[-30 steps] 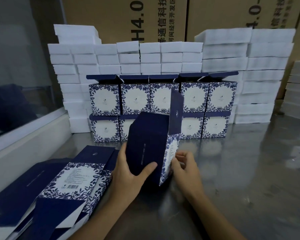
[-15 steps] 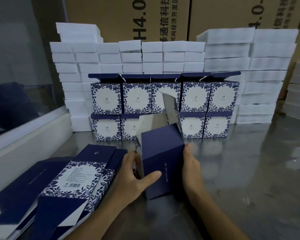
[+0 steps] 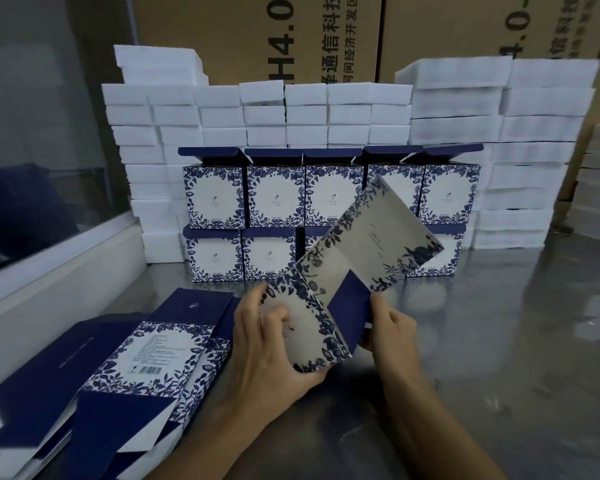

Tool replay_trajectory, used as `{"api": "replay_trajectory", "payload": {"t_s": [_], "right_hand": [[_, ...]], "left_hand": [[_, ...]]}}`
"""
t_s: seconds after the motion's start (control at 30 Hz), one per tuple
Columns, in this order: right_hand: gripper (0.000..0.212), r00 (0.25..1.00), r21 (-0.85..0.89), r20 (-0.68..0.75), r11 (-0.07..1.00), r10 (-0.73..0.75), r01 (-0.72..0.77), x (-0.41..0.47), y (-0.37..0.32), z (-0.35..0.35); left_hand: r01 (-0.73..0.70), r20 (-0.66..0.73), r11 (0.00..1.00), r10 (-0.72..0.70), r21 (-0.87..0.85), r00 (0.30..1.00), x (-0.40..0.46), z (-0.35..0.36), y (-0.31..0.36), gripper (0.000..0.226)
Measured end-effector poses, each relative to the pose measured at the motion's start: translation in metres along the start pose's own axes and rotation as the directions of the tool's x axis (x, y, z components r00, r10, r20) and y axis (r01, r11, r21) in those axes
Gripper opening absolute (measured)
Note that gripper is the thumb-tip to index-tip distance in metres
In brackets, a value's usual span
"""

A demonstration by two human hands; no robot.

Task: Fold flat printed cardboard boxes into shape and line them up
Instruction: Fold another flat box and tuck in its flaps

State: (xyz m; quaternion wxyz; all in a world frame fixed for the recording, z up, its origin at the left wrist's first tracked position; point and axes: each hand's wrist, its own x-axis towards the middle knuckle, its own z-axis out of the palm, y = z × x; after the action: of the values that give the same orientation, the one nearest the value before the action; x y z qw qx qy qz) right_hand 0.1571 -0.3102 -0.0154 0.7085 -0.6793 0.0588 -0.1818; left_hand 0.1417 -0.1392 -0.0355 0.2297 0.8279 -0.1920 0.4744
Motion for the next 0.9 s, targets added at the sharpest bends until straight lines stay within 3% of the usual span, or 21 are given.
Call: {"api": "replay_trajectory", "payload": {"t_s": [0.23,0.4,0.53,0.63,0.9], "right_hand": [[0.036,0.998,-0.167,-0.061,0.986,0.001,-0.012,0.005,-0.007,-0.011],[0.03,0.995,-0.167,-0.097,0.986,-0.021,0.005,-0.002,-0.007,-0.007],[0.05,0.998,-0.132,0.009,0.989,0.067,-0.065,-0.002,-0.006,0.0],[0.046,0.99,-0.15,0.123,0.988,0.065,-0.047,-0.002,-0.007,0.002],[0.053,0.992,-0.123,0.124,0.992,0.033,-0.018,-0.007,-0.006,0.006]], "left_hand": [[-0.055,0.029,0.998,0.053,0.041,0.998,0.0,0.002,-0.004,0.087],[-0.008,0.034,0.998,0.006,0.064,0.999,0.0,0.0,-0.004,0.089],[0.025,0.034,0.997,-0.027,0.075,0.999,0.001,-0.003,-0.003,0.087],[0.027,0.037,0.997,-0.03,0.075,0.999,0.001,-0.003,-0.003,0.087],[0.042,0.022,0.993,-0.044,0.113,0.999,0.002,-0.003,-0.001,0.089]]}}
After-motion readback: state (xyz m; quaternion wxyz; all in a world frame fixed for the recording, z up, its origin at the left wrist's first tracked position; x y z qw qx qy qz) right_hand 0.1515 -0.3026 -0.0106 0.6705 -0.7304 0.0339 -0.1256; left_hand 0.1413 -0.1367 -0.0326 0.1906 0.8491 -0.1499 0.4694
